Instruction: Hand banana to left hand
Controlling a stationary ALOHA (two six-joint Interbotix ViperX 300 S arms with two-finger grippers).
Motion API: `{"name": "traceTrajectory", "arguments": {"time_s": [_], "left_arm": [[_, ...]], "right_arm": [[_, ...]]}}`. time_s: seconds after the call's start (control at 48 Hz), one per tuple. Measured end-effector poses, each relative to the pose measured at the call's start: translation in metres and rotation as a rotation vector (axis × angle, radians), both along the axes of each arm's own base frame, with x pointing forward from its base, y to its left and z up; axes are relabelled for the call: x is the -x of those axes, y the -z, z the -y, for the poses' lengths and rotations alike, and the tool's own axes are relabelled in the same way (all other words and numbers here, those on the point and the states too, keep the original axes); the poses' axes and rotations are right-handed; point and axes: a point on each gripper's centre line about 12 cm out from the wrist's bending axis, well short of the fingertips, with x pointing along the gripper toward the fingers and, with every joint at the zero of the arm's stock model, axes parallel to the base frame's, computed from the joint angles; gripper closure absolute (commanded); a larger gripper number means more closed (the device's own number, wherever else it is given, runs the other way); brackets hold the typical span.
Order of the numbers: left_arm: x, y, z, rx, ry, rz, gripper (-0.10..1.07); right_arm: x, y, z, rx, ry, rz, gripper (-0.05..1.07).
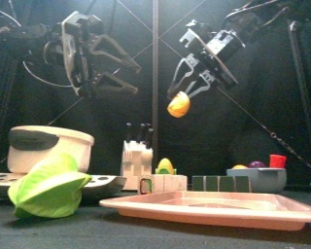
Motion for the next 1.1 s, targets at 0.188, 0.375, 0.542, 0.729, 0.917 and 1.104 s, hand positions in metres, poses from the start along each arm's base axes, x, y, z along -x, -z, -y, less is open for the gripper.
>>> {"name": "traceTrajectory", "arguments": {"time_s": [0.188,0.375,0.542,0.729,0.917,1.104], "left_arm": [[-0.015,0.003,-0.006,0.032,-0.057,0.030,0.11],[-0.031,0.014,-0.015,0.027,-0.092,0.022,0.11],[-0.044,0.018,-0.020,0.011,-0.105,0.023,0.11],[-0.052,0.018,-0.026,-0.017,-0.116,0.023,0.11],[-0.052,0.019,-0.031,-0.016,-0.133,0.018,0.11],[-0.047,0.025,-0.036,0.006,-0.164,-0.004,0.11]], "right_arm": [[-0.010,-0.001,0.000,0.051,-0.020,0.002,0.51],[-0.013,-0.007,0.001,0.067,-0.022,0.016,0.51],[-0.015,-0.006,0.001,0.071,-0.021,0.013,0.51],[-0.021,-0.003,0.002,0.074,-0.016,0.006,0.51],[-0.022,-0.003,0.001,0.074,-0.019,0.006,0.51],[-0.021,-0.003,0.000,0.076,-0.018,0.005,0.51]]}}
